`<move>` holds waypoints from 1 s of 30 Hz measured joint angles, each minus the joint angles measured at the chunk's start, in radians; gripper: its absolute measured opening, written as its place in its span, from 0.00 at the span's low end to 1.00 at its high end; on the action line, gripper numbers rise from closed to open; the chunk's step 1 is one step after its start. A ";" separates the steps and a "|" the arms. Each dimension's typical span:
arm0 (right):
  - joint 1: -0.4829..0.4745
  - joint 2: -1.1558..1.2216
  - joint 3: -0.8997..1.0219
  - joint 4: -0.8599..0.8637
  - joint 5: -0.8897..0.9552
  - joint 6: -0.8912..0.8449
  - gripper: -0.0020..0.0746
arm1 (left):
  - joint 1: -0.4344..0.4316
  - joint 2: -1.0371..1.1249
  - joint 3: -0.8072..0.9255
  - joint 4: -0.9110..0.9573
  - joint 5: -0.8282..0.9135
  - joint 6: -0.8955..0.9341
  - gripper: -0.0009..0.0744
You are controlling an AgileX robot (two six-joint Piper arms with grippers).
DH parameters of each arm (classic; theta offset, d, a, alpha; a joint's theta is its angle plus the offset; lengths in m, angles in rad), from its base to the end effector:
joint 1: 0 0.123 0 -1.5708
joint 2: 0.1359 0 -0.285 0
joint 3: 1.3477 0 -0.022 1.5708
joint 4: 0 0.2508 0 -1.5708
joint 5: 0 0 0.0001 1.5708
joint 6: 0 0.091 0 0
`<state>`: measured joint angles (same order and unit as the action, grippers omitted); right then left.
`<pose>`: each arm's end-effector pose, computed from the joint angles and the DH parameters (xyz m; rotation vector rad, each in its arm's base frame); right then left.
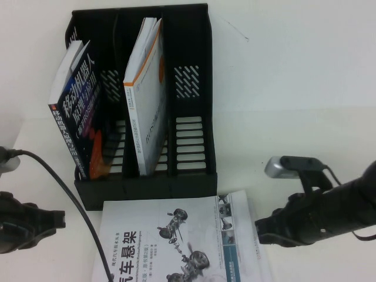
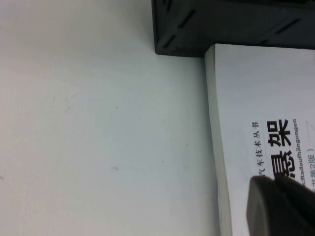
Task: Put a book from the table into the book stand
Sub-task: Push book with right arm
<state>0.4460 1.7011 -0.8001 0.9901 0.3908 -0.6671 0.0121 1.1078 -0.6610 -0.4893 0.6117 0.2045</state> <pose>0.2645 0.1587 0.1565 -0.3329 2.6604 0.6716 0.2046 -0.0221 0.2558 -0.1553 2.4803 -0.4219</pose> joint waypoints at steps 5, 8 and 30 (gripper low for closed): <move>0.016 0.054 -0.022 -0.007 0.004 0.000 0.03 | 0.000 0.000 0.000 0.000 0.010 -0.005 0.01; 0.018 0.074 -0.027 -0.009 0.004 -0.003 0.03 | 0.000 0.000 -0.002 0.001 0.034 -0.018 0.01; 0.136 0.130 -0.105 -0.023 -0.084 0.032 0.03 | 0.099 0.000 -0.012 -0.291 0.227 0.106 0.01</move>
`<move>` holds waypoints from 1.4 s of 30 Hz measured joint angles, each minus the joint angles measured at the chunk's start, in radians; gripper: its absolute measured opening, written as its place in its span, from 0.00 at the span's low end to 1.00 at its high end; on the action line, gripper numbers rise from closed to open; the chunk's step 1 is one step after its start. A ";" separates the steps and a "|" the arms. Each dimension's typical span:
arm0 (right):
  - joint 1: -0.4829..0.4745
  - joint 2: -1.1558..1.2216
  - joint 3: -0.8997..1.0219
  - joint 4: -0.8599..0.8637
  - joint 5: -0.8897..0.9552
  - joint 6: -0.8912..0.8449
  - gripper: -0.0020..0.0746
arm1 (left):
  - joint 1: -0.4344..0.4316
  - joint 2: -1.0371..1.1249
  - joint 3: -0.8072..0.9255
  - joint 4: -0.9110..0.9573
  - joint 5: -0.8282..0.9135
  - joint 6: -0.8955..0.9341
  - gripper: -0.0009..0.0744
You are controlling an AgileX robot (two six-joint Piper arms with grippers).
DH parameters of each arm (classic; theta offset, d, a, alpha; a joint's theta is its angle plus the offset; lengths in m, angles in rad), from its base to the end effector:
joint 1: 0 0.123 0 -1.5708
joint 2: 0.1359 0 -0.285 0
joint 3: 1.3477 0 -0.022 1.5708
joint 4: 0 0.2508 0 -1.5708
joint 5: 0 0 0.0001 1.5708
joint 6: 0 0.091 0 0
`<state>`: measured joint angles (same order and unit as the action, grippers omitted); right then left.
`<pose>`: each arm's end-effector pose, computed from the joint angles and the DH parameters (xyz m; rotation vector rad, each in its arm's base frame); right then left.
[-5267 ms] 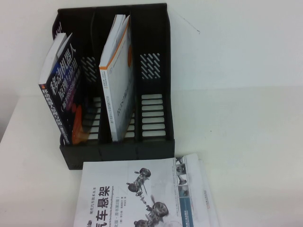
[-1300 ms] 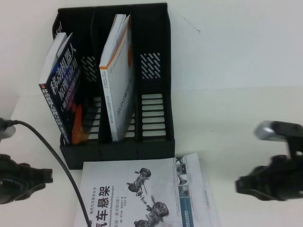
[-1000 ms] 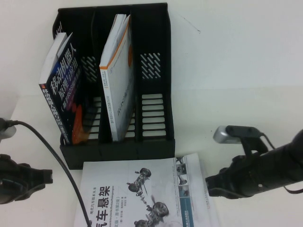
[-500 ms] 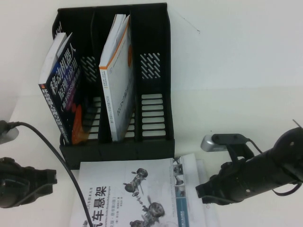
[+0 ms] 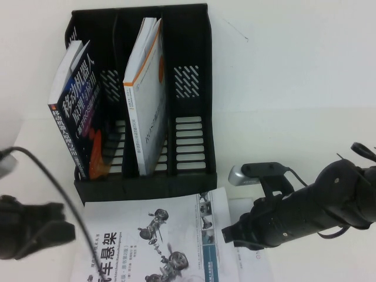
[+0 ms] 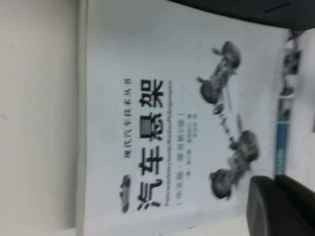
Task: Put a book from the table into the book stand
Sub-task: Push book with right arm
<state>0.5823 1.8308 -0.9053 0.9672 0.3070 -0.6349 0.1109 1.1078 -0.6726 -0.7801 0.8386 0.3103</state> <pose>0.2717 0.2061 0.1392 -0.4592 2.6397 0.6340 0.1965 -0.0261 0.2621 -0.2850 2.5245 -0.7714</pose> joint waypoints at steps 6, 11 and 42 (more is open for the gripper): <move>0.000 -0.036 0.000 0.000 -0.010 0.009 0.03 | 0.244 0.012 -0.006 -0.191 0.104 0.164 0.01; 0.000 -0.092 0.000 -0.030 0.012 0.035 0.03 | 0.298 0.122 -0.015 -0.245 0.208 0.319 0.01; 0.000 -0.163 0.096 0.322 0.081 -0.370 0.03 | 0.292 0.829 -0.109 -0.375 0.302 0.567 0.61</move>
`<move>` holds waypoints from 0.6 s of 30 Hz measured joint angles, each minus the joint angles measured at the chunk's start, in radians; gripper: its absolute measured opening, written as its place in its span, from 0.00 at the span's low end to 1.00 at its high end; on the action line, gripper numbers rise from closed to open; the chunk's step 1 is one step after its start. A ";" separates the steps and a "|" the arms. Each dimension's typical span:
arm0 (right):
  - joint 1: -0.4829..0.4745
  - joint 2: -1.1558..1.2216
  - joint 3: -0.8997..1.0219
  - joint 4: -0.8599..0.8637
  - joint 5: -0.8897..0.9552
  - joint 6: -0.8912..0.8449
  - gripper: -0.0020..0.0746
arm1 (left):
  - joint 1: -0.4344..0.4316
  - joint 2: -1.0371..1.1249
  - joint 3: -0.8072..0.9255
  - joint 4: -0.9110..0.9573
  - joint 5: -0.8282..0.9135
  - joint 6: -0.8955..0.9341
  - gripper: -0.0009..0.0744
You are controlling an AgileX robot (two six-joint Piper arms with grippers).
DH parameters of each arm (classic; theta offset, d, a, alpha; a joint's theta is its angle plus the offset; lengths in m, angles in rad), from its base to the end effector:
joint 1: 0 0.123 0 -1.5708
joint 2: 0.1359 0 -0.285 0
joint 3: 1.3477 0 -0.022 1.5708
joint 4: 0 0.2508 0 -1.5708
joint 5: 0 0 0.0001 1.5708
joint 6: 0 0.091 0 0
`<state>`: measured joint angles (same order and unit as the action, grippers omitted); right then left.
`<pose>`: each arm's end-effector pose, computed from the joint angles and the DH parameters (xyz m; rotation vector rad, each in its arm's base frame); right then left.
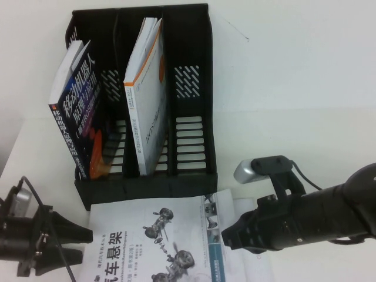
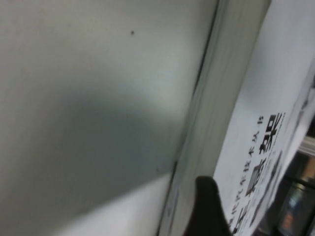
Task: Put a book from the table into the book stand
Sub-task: Push book with right arm
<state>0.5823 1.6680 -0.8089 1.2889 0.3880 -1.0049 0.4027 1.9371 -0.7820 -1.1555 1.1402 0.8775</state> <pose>0.2445 0.2007 0.1755 -0.5741 2.4869 0.8096 0.2747 0.0347 0.1144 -0.5384 2.6562 -1.4735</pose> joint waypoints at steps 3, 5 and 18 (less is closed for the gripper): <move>0.000 0.032 0.000 0.015 0.000 -0.034 0.03 | -0.002 0.046 -0.005 -0.009 0.011 0.018 0.61; 0.000 0.057 0.000 0.017 0.000 -0.041 0.03 | -0.002 0.070 -0.009 -0.007 0.020 0.020 0.61; 0.000 0.148 0.000 0.065 -0.011 -0.047 0.03 | -0.002 0.078 -0.037 -0.019 0.019 0.020 0.61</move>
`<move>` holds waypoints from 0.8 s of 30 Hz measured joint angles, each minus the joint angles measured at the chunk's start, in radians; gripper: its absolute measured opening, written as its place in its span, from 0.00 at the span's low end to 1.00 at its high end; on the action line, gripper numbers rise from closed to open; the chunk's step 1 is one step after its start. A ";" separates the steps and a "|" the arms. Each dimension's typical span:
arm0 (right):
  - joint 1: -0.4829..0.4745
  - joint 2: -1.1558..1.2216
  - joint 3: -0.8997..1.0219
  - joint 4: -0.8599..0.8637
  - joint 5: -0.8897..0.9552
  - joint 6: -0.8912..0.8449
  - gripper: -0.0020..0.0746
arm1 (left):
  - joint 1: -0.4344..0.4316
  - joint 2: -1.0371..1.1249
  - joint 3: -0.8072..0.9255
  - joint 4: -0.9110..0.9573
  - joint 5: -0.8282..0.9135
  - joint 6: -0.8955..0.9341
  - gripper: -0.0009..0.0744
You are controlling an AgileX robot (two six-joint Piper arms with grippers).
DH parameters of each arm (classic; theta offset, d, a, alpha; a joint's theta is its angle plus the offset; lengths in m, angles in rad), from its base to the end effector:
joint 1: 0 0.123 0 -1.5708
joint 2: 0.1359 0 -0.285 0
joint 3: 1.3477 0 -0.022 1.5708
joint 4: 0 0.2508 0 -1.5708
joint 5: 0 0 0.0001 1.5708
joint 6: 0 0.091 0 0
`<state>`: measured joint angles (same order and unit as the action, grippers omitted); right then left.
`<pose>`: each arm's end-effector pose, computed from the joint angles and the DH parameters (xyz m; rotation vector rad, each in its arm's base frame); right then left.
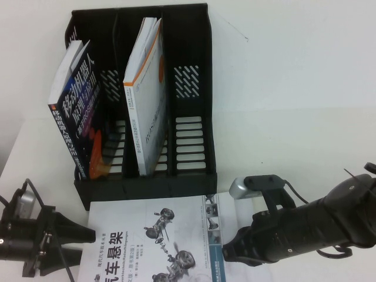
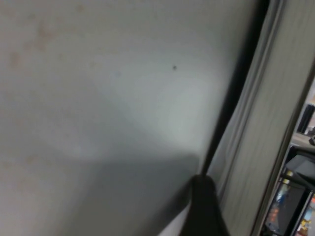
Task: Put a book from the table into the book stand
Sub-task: Push book with right arm
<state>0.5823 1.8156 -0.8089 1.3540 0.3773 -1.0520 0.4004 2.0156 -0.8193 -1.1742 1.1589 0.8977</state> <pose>0.2500 0.2039 0.1298 -0.5378 2.6238 0.7789 0.2833 0.0364 0.0997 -0.5521 2.6508 -1.5289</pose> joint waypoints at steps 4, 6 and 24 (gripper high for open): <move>0.000 0.008 -0.002 0.016 0.004 -0.003 0.03 | -0.002 0.000 0.022 -0.021 0.000 0.016 0.61; 0.000 0.011 -0.002 0.023 0.004 -0.003 0.03 | -0.009 0.000 0.026 -0.028 0.002 0.019 0.61; -0.015 0.074 -0.021 0.099 0.056 -0.010 0.03 | -0.068 -0.008 0.030 -0.022 -0.016 0.040 0.24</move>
<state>0.5675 1.8896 -0.8299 1.4532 0.4337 -1.0617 0.3328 2.0077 -0.7893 -1.1963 1.1425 0.9382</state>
